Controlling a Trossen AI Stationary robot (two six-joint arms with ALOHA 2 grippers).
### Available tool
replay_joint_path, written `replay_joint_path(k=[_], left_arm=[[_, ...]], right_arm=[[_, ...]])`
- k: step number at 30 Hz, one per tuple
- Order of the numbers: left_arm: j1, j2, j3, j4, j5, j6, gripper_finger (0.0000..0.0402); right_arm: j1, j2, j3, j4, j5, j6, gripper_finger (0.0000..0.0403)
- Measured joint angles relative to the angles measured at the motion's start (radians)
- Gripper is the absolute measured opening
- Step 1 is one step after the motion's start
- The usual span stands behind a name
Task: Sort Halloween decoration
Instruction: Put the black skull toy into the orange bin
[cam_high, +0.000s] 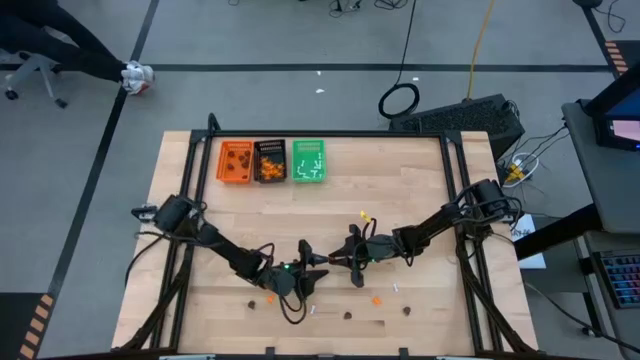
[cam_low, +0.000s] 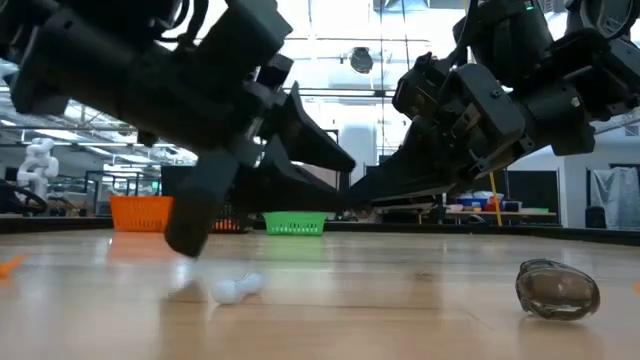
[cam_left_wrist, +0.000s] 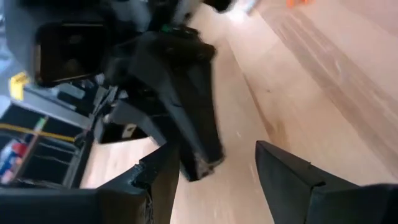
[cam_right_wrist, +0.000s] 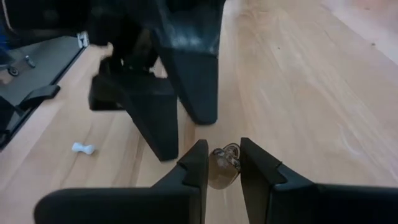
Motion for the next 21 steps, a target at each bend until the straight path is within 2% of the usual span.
replay_joint_path(k=[8,15,21], left_arm=[[0.027,0.037,0.003,0.045,0.006,0.057,0.0203],[0.063,0.038,0.003,0.053,0.102,0.134,0.0203],[0.077,0.038,0.003,0.05,0.113,0.21,0.0199]], right_arm=[[0.0,0.0,0.0,0.007,0.0,0.0,0.0045],[0.0,0.0,0.0,0.019,-0.009,0.007,0.0045],[-0.003,0.0,0.0,0.024,-0.049,0.048,0.0045]])
